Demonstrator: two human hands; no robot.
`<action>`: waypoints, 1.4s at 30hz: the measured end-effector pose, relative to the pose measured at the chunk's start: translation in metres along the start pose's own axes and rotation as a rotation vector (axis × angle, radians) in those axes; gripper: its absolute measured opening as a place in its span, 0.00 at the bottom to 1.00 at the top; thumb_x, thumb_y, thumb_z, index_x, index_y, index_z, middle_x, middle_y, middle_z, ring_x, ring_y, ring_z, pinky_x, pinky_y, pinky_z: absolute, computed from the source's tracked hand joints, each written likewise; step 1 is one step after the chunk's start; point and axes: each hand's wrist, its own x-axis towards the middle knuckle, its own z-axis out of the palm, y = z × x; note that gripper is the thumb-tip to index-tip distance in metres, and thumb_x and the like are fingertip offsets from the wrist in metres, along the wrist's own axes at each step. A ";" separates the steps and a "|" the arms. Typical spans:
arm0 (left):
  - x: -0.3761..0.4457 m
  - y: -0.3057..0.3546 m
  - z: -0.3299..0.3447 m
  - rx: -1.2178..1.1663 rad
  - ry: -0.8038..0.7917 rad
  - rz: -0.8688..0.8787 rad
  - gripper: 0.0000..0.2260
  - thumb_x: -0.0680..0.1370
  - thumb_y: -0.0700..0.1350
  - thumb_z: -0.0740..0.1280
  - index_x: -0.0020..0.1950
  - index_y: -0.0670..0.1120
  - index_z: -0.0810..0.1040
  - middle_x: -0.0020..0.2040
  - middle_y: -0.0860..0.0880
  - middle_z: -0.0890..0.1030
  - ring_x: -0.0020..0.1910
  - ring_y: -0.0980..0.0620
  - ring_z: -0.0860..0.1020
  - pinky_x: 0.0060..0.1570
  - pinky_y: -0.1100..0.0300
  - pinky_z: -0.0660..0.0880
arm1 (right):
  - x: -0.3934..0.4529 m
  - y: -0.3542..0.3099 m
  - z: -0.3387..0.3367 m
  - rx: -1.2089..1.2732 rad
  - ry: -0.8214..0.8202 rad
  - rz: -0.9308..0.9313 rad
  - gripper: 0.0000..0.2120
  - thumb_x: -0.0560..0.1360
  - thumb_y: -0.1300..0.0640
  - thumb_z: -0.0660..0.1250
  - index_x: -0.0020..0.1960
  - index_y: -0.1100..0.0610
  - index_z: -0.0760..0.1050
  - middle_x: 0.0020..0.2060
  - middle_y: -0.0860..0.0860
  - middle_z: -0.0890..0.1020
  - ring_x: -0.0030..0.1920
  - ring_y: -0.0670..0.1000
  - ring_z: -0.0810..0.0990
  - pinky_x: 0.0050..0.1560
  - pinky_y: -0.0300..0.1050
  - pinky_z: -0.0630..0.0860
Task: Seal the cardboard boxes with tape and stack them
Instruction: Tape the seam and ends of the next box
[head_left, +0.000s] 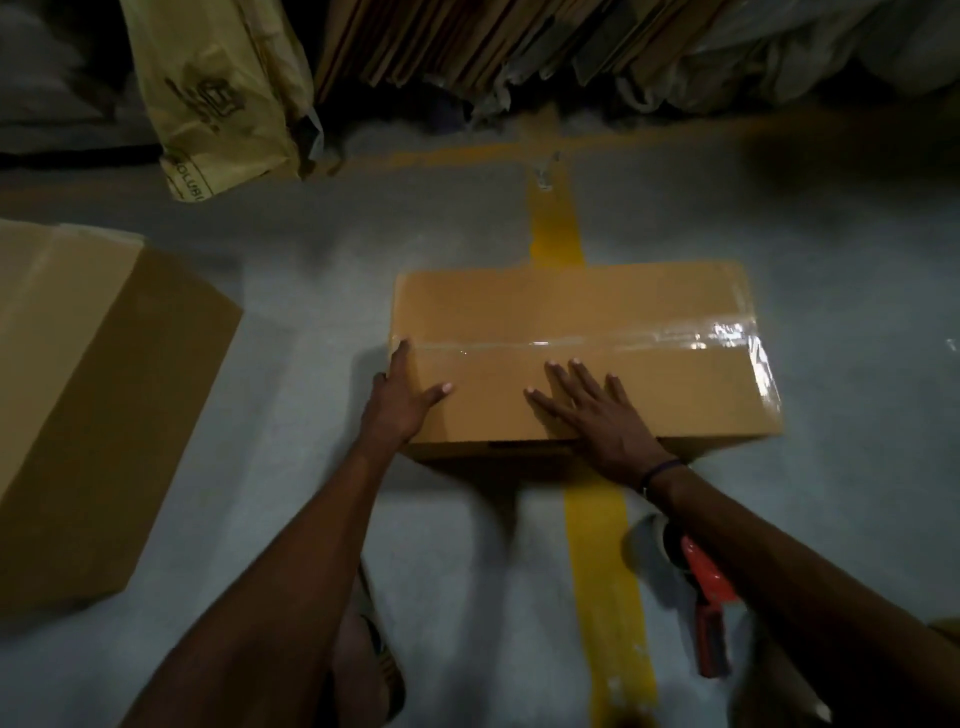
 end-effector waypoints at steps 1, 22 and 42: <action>-0.008 0.002 0.008 -0.014 0.029 -0.028 0.47 0.73 0.70 0.71 0.83 0.62 0.46 0.76 0.36 0.64 0.71 0.33 0.71 0.66 0.39 0.72 | 0.002 0.006 -0.003 -0.002 0.019 0.006 0.50 0.77 0.60 0.68 0.80 0.35 0.37 0.83 0.49 0.43 0.82 0.59 0.43 0.75 0.70 0.56; 0.032 0.016 -0.027 0.352 0.025 0.119 0.48 0.72 0.70 0.71 0.83 0.52 0.52 0.81 0.41 0.59 0.80 0.37 0.58 0.75 0.32 0.52 | -0.004 -0.121 0.028 1.516 0.331 0.805 0.53 0.77 0.43 0.73 0.82 0.46 0.35 0.77 0.42 0.61 0.76 0.54 0.67 0.74 0.53 0.67; -0.077 0.031 0.073 0.366 -0.032 -0.089 0.53 0.68 0.72 0.72 0.77 0.37 0.57 0.72 0.35 0.71 0.70 0.35 0.73 0.61 0.44 0.74 | -0.117 0.020 0.030 0.951 0.871 1.091 0.14 0.81 0.47 0.67 0.60 0.56 0.80 0.50 0.51 0.84 0.48 0.47 0.82 0.50 0.42 0.80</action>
